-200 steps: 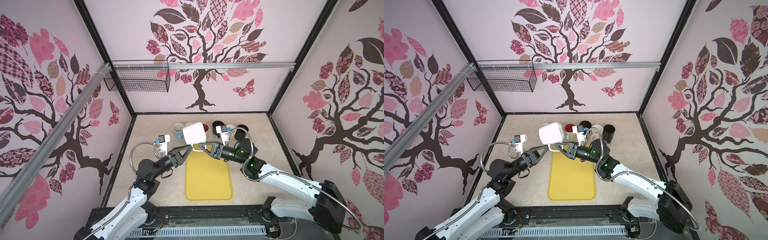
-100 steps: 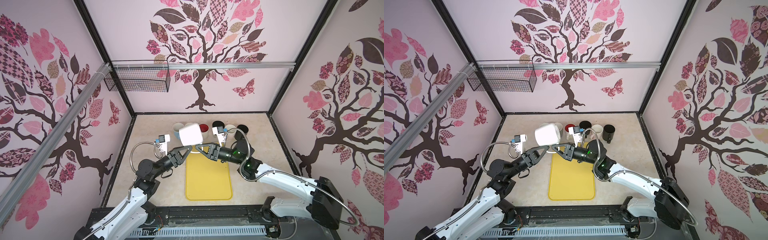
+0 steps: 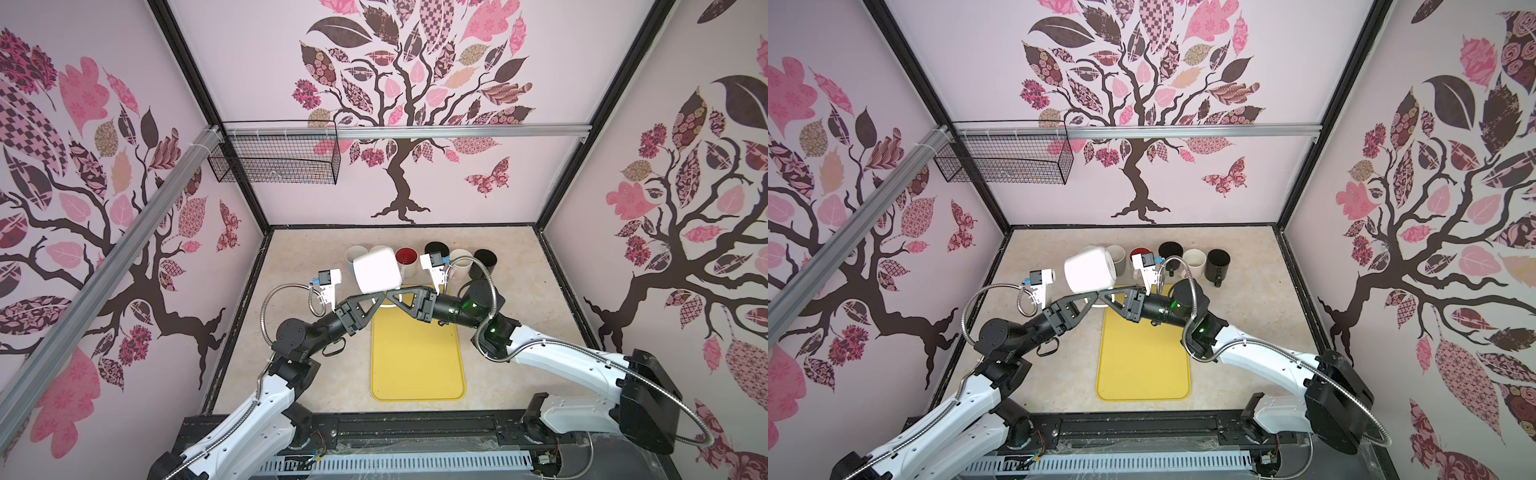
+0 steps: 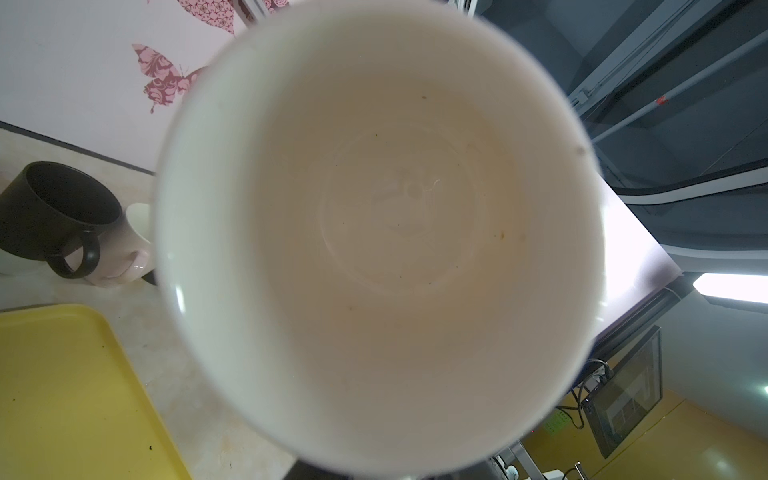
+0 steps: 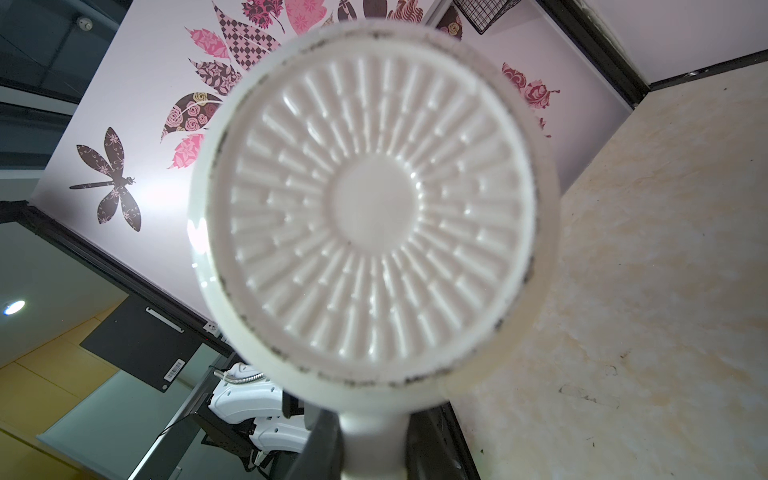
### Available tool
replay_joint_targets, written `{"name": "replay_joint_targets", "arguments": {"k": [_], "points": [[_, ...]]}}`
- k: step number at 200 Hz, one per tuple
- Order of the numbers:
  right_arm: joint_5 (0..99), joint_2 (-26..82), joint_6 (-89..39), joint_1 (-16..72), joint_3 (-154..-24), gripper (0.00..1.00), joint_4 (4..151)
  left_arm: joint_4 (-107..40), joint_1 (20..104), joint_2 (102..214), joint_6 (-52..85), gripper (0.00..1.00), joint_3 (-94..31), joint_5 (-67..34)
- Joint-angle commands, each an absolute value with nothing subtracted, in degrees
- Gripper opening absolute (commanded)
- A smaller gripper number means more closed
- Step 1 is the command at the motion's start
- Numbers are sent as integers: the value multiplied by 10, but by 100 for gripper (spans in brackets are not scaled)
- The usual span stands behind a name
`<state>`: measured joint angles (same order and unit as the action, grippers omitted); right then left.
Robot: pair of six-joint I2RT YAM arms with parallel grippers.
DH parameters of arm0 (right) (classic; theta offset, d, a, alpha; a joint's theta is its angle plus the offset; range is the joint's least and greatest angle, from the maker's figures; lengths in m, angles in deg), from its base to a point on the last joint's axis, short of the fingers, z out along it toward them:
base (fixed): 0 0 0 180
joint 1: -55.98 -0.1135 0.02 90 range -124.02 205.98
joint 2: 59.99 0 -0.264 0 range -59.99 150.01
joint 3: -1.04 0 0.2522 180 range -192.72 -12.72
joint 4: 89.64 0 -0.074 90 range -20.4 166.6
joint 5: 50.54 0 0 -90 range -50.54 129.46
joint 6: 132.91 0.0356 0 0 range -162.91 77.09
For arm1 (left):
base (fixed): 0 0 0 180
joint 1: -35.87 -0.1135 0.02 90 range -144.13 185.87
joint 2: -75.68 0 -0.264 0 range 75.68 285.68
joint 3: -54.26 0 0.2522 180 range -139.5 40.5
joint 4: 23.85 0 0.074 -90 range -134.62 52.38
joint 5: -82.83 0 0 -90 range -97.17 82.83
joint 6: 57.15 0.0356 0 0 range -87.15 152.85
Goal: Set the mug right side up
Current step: 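Carry the white mug away with the left gripper while the right withdraws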
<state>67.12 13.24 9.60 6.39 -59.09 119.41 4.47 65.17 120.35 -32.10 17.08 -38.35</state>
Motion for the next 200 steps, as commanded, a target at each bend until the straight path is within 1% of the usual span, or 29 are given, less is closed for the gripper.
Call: {"name": "replay_joint_targets", "arguments": {"k": [1, 35, 61, 89, 100, 104, 108, 138, 145, 154, 158, 173, 183, 192, 200], "points": [[702, 141, 82, 49, -629, 0, 1251, 73, 652, 1202, -322, 25, 143, -376], [717, 154, 88, 47, -634, 0, 1256, 74, 652, 1199, -321, 24, 142, -371], [722, 160, 88, 45, -636, 0, 1256, 75, 651, 1199, -319, 18, 135, -373], [726, 166, 89, 44, -637, 0, 1258, 81, 651, 1198, -320, 14, 132, -376], [730, 169, 89, 44, -639, 0, 1259, 80, 652, 1197, -318, 9, 130, -375], [731, 170, 89, 44, -639, 0, 1259, 81, 652, 1196, -319, 5, 130, -375], [732, 171, 89, 45, -640, 0, 1259, 80, 651, 1196, -318, 0, 130, -375], [727, 173, 82, 44, -638, 0, 1249, 56, 652, 1181, -300, 0, 127, -360], [725, 173, 78, 45, -639, 6, 1243, 29, 652, 1172, -291, 0, 122, -351], [721, 172, 73, 45, -639, 22, 1234, -6, 652, 1161, -277, 0, 118, -338], [719, 171, 72, 45, -639, 28, 1230, -21, 652, 1156, -270, 0, 116, -333], [710, 166, 63, 44, -636, 41, 1220, -96, 651, 1140, -241, 0, 98, -314], [703, 161, 59, 44, -634, 53, 1214, -124, 650, 1133, -226, 0, 92, -304], [695, 159, 55, 44, -633, 60, 1208, -155, 649, 1126, -213, 0, 85, -292], [688, 157, 51, 44, -633, 70, 1200, -172, 649, 1121, -204, 0, 82, -281]]}}
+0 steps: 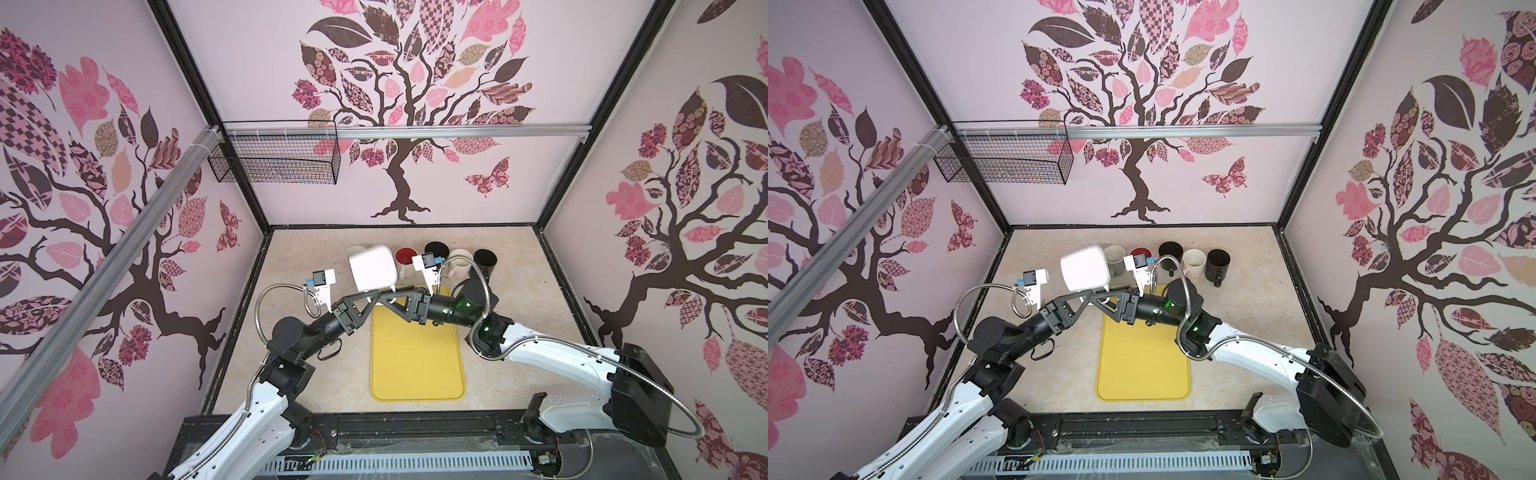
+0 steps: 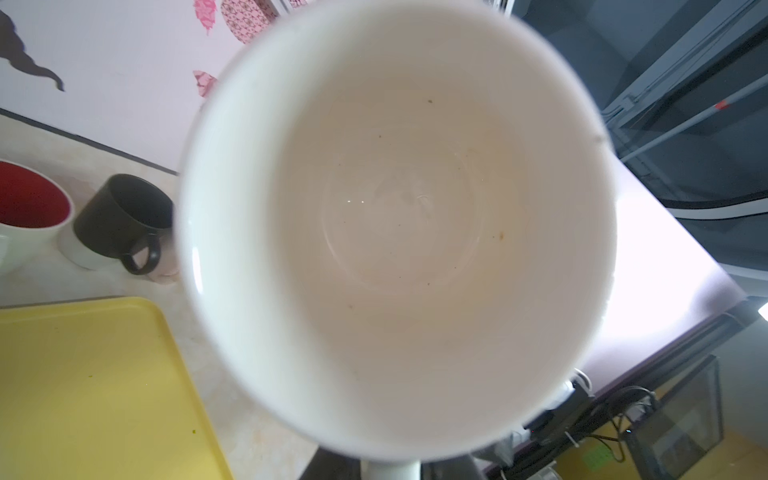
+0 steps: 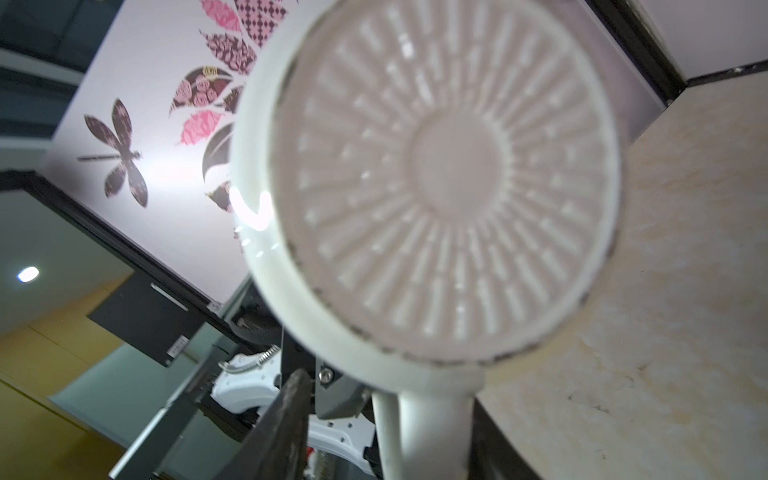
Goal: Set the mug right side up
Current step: 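Carry the white mug away with the left gripper while the right withdraws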
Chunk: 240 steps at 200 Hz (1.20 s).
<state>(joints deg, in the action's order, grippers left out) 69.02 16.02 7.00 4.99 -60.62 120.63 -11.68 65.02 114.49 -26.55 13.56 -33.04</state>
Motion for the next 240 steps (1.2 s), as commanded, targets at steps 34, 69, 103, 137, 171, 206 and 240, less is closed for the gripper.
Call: {"name": "replay_joint_targets", "arguments": {"k": [34, 69, 103, 137, 171, 206, 240], "points": [[667, 139, 22, 45, -632, 100, 1148, -219, 644, 1110, -172, 0, 64, -255], [632, 103, -30, 46, -621, 100, 1075, -337, 640, 1122, -107, 0, 12, -216], [557, 59, -103, 46, -613, 100, 961, -455, 620, 1153, -39, 0, -63, -167], [392, 38, -135, 51, -616, 100, 827, -586, 572, 1223, 10, 0, -165, -113], [301, 41, -182, 58, -614, 100, 781, -666, 555, 1330, 62, 0, -253, -74], [286, 56, -210, 85, -593, 100, 791, -727, 551, 1420, 112, 0, -338, -13], [334, 75, -197, 126, -568, 100, 809, -767, 523, 1476, 145, 0, -391, 46]]}}
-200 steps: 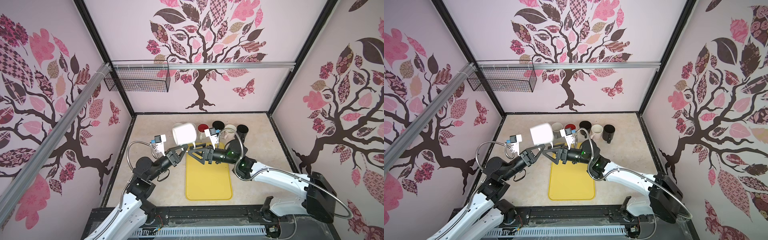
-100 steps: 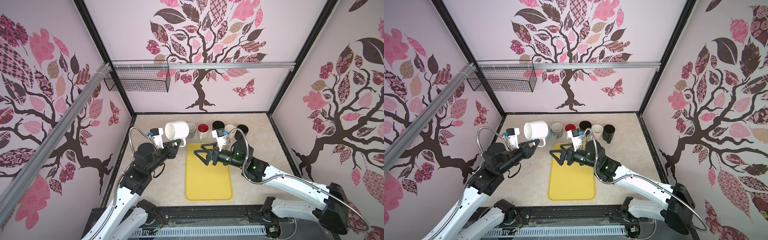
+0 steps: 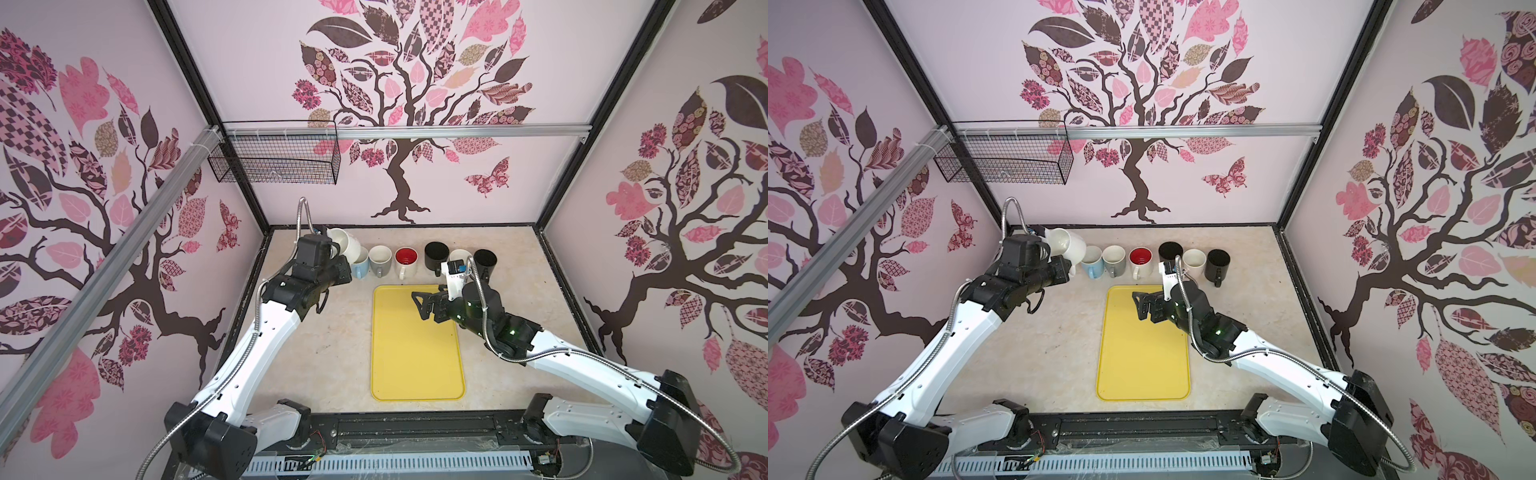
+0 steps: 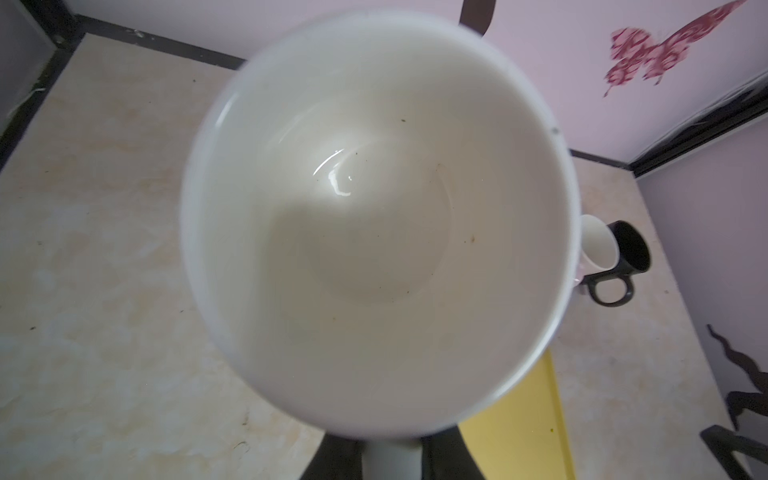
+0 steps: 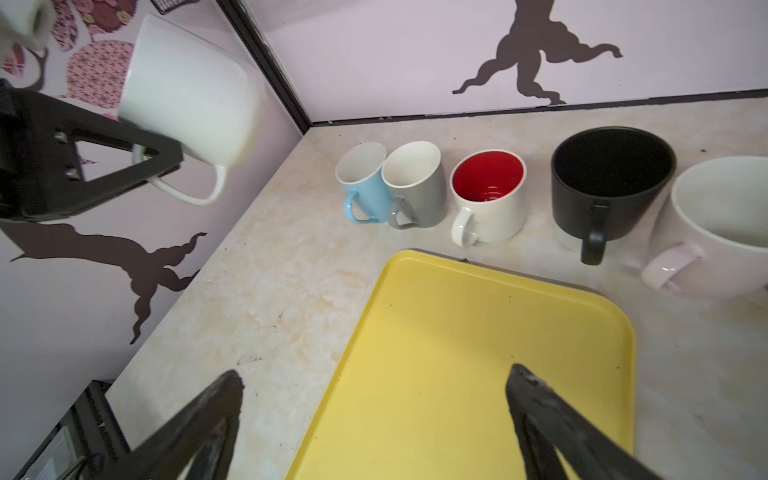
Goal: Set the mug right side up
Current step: 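Carry the white mug away with the left gripper while the right withdraws, then lower the white mug upright beside the light blue mug and open the left gripper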
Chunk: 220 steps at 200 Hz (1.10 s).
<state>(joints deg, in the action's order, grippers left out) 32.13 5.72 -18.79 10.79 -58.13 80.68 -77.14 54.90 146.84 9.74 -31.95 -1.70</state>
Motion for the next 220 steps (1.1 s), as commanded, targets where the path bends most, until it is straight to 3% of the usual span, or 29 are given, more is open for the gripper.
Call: {"name": "replay_joint_targets", "arguments": {"k": [1, 67, 220], "points": [[334, 75, -197, 126, -567, 100, 809, -766, 522, 1477, 145, 0, -391, 45], [345, 83, -199, 127, -543, 100, 820, -736, 392, 1557, 134, 0, -387, -36], [351, 82, -212, 130, -544, 100, 813, -656, 402, 1708, 116, 0, -363, -43]]}}
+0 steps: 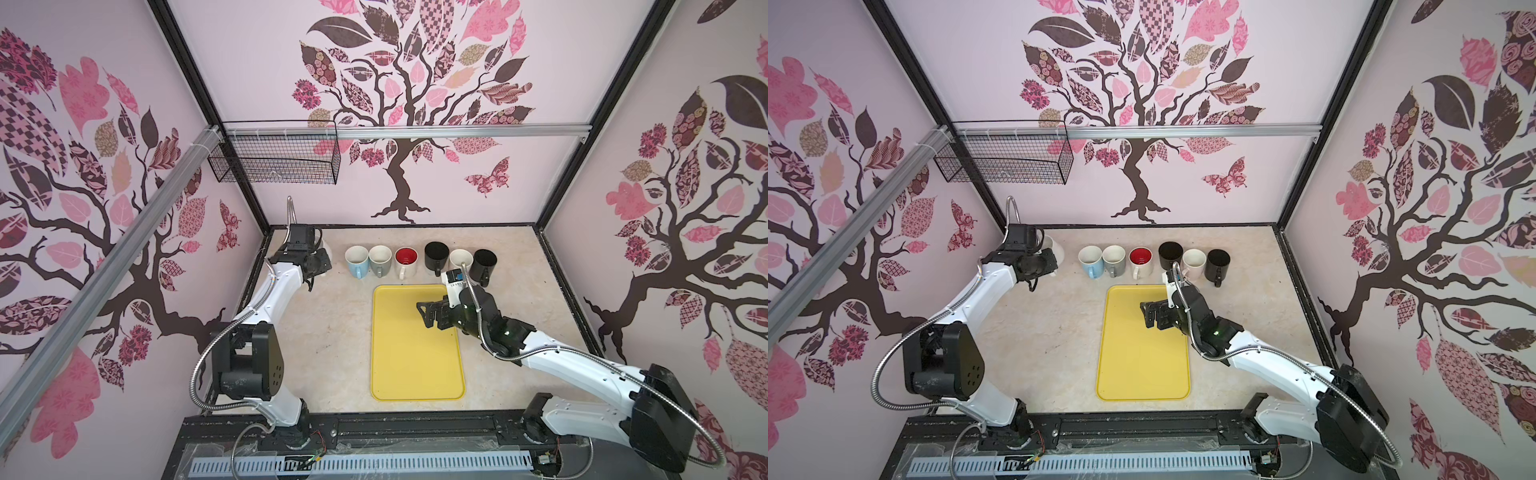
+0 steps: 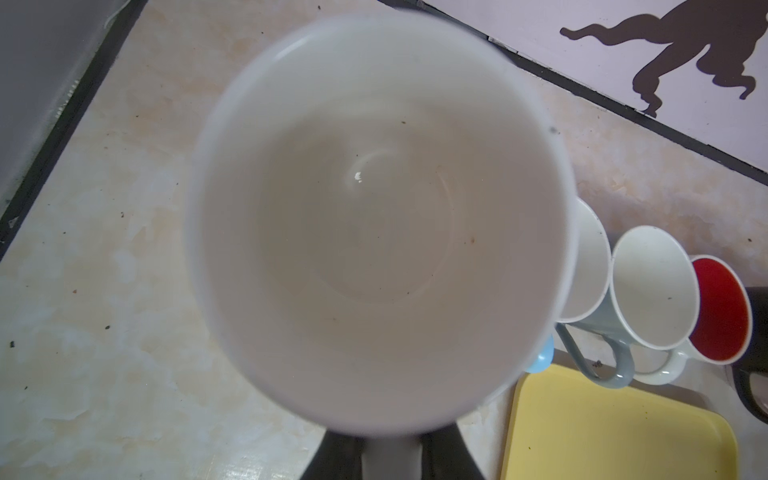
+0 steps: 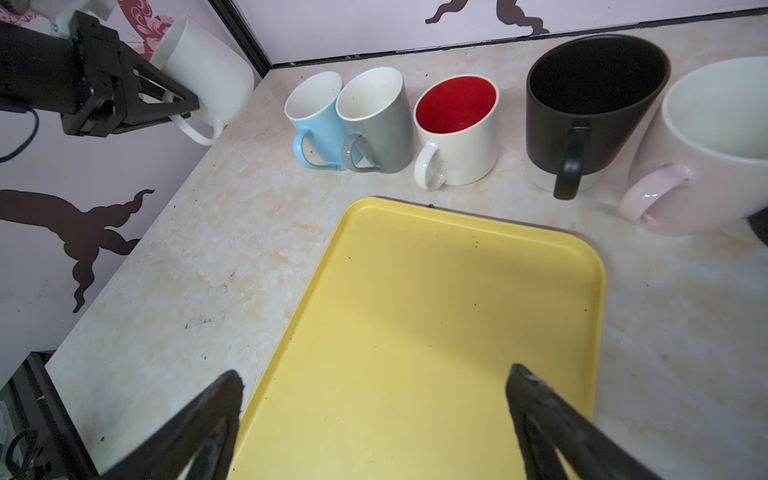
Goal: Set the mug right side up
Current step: 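Lower the white mug upright beside the light blue mug and open the left gripper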
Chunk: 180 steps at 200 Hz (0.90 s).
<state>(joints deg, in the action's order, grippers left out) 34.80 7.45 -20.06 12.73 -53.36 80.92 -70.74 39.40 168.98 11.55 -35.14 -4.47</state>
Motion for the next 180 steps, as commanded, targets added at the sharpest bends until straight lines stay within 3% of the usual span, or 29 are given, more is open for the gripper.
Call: {"name": "replay_joint_targets", "arguments": {"k": [1, 180], "points": [[351, 82, -212, 130, -544, 100, 813, -656, 403, 1709, 117, 0, -364, -43], [355, 77, -217, 131, -540, 100, 813, -651, 434, 1816, 139, 0, -392, -30]]}}
